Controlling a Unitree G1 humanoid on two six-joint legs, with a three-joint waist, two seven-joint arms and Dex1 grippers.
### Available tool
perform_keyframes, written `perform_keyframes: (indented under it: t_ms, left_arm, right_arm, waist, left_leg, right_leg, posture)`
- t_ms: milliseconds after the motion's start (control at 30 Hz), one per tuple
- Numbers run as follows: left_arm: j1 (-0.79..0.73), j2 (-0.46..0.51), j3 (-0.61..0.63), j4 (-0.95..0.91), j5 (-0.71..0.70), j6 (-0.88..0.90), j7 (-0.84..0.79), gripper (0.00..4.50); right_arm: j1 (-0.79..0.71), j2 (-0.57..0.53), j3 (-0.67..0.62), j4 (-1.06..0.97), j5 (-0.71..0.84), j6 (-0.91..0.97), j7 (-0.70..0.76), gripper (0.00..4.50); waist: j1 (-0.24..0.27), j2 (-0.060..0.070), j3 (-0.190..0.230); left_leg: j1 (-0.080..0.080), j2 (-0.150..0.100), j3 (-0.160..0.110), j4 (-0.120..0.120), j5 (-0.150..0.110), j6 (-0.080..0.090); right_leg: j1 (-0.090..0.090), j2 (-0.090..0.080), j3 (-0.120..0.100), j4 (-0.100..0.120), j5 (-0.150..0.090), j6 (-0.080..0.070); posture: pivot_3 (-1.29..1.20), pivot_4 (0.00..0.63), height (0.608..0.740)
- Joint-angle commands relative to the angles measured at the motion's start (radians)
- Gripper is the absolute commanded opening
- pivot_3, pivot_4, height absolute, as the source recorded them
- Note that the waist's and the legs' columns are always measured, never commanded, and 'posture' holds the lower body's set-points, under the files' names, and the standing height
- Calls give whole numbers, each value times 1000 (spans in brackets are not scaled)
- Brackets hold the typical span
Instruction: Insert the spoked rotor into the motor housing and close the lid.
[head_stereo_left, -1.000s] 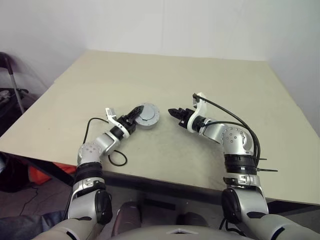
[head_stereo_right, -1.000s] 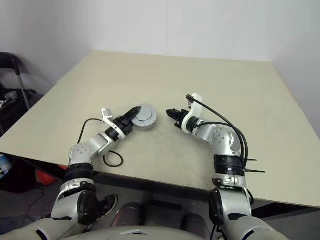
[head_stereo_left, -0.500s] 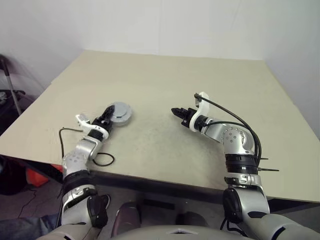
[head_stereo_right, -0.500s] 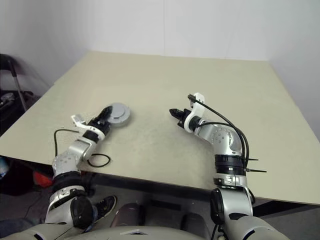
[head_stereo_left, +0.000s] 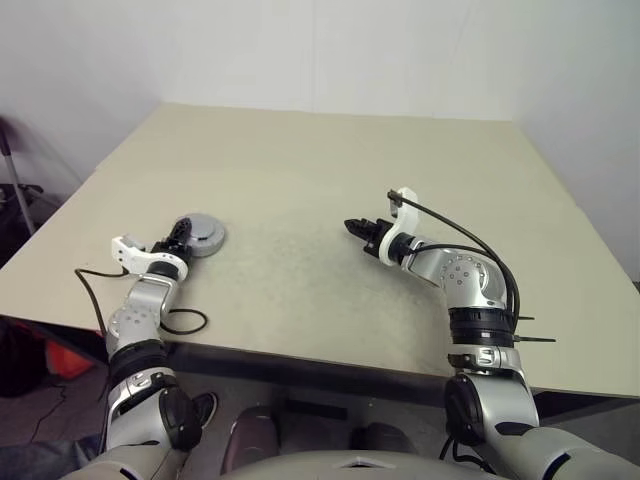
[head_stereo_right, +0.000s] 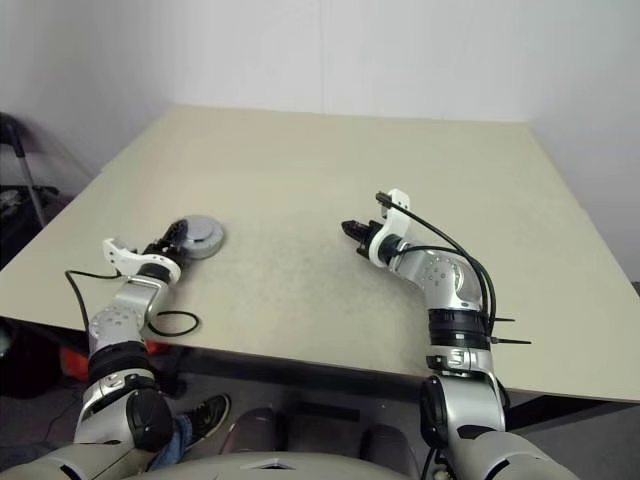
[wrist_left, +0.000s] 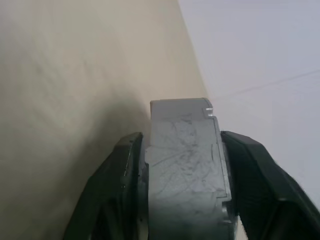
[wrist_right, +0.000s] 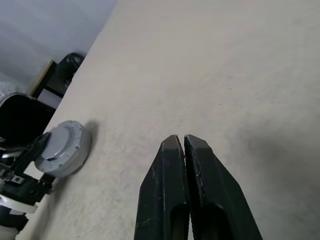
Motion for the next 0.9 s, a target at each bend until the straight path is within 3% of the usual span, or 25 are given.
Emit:
perform_keyframes:
  t_ms: [33,333,433,500,633,800,900]
  left_arm:
    - [-28,76,-4,-3,30,-22,-22,3761]
    - [-52,239,-42,48,124,-55,-102,3761]
    - [-19,232,-174,-88,193,-49,-204,3761]
    - [18,221,-292,-197,256,-71,-281,3761]
    - [49,198,-456,-291,329,-80,-384,3761]
    - [71,160,-651,-320,462,-138,-472,3761]
    - [81,136,-723,-328,510,-173,-514,3805]
  right_arm:
    - [-35,-4,13,-1,-9,-18,29,38]
    - [-37,-32,54,-4,-83,-92,87,38]
    - [26,-133,177,-103,-219,-305,221,38]
    - [71,-244,229,-162,-199,-304,400,38]
    - [153,-435,272,-219,-245,-414,605,38]
    - [179,-523,243,-156,-300,-510,658,38]
    - [173,-507,188,-96,-295,-564,638,602]
  waist:
    - [1,0,0]
    - [7,0,0]
    - [17,0,0]
    - [29,-1,0]
    - [30,-1,0]
    - [11,-1,0]
    - [4,-1,0]
  left_leg:
    - [0,1,0,0,0,0]
    - [0,0,0,0,0,0]
    - [1,0,0,0,0,0]
    - [1,-2,0,0,0,0]
    - [4,-2,0,0,-2,3]
    - [9,0,2,0,-1,3]
    - [10,0,3,1,-1,3]
  right_leg:
    - [0,1,0,0,0,0]
    - [1,0,0,0,0,0]
    - [2,-1,0,0,0,0]
    - [4,-3,0,-2,0,0]
    - [9,-3,0,-4,0,1]
    - [10,-2,0,-2,-2,-4]
    - [10,-2,1,-2,-1,-5]
  posture:
    - [0,0,740]
    - [0,0,740]
    - [0,0,740]
    - [0,0,740]
    - [0,0,740]
    - [0,0,740]
    - [0,0,740]
